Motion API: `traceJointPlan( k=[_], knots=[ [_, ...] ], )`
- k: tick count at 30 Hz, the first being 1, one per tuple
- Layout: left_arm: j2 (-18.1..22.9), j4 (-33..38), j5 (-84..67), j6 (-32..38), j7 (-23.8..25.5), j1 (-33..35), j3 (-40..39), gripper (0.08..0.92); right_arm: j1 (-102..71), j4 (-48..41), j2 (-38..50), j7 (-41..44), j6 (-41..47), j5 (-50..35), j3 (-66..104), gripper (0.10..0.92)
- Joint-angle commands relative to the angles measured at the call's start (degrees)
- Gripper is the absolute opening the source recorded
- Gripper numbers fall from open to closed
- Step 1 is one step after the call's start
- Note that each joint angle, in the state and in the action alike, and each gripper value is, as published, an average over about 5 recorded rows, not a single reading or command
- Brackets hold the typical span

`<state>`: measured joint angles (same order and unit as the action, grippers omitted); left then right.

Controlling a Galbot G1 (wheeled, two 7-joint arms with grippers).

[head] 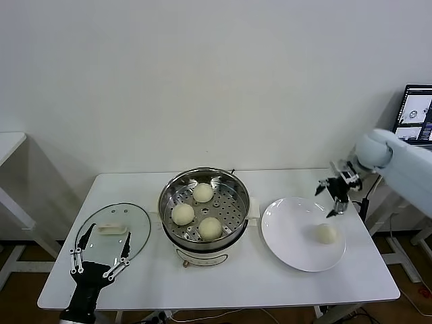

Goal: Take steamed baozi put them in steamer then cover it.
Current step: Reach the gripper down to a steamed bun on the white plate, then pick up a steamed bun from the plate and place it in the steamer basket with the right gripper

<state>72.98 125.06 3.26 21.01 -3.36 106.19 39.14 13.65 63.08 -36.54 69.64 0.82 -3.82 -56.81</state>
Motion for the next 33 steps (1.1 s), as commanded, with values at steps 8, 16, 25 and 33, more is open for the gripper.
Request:
traceJointPlan(
  k=[8,16,25,33],
  knots=[
    [0.42,-0.06,1.40,0.45,-0.68,0.33,0.36,0.823,-11.82,-4.04,0.71,-5.19,2.52,3.01,4.09,0.823],
    [0.58,-0.09,2.01,0.56,-1.11,0.45,0.53,0.823,-13.03,-6.17,-2.02,-6.20,2.41,3.56,5.22,0.823],
    [0.47,0.07,2.21,0.58,-1.41,0.47,1.03,0.823,-12.75,-6.69,-3.13,-6.54,2.26,3.84,5.50,0.786],
    [0.42,-0.10,2.14,0.38,-1.34,0.28,0.64,0.823,-6.43,-3.86,-2.30,-3.27,2.13,3.51,4.31,0.632]
  ],
)
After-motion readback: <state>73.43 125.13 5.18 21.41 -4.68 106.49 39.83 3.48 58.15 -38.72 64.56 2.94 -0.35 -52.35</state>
